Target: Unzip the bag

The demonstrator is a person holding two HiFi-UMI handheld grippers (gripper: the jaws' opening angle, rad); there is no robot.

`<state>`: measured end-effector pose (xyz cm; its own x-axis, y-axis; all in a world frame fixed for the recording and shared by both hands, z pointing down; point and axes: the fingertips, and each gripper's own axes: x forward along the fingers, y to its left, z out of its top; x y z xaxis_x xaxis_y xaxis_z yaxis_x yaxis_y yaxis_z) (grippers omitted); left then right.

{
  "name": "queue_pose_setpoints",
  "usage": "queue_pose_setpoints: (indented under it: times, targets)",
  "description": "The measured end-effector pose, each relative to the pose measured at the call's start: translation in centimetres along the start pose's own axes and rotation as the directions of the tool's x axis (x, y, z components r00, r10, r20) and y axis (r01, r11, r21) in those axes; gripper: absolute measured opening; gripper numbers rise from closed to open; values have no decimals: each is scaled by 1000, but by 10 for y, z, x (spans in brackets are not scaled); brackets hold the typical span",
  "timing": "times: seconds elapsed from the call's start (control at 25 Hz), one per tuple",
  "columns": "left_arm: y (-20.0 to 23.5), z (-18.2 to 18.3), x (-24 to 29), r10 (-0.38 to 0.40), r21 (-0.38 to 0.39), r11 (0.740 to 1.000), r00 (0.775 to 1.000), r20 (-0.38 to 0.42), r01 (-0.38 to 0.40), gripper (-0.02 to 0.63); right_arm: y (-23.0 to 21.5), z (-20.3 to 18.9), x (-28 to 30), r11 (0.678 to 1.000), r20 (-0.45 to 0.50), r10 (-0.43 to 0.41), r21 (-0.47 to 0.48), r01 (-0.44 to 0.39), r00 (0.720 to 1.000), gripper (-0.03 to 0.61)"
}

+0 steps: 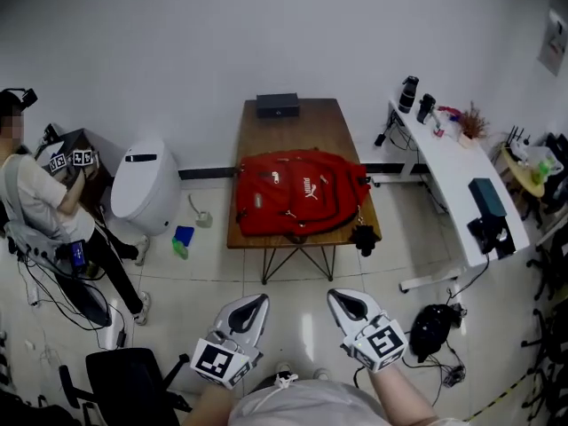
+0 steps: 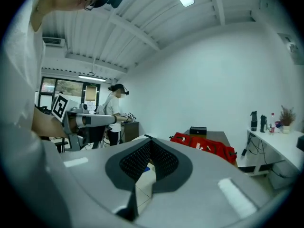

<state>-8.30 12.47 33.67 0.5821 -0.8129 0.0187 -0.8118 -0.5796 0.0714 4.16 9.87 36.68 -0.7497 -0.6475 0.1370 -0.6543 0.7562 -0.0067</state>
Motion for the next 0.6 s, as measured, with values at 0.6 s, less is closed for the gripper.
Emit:
queue_pose_setpoints:
  times: [0.6]
  targets:
    - [-32,2,19,10,4,1000,1000,-8,-10,8,-3,11,-26,992,6,80,-97,-79,997,8]
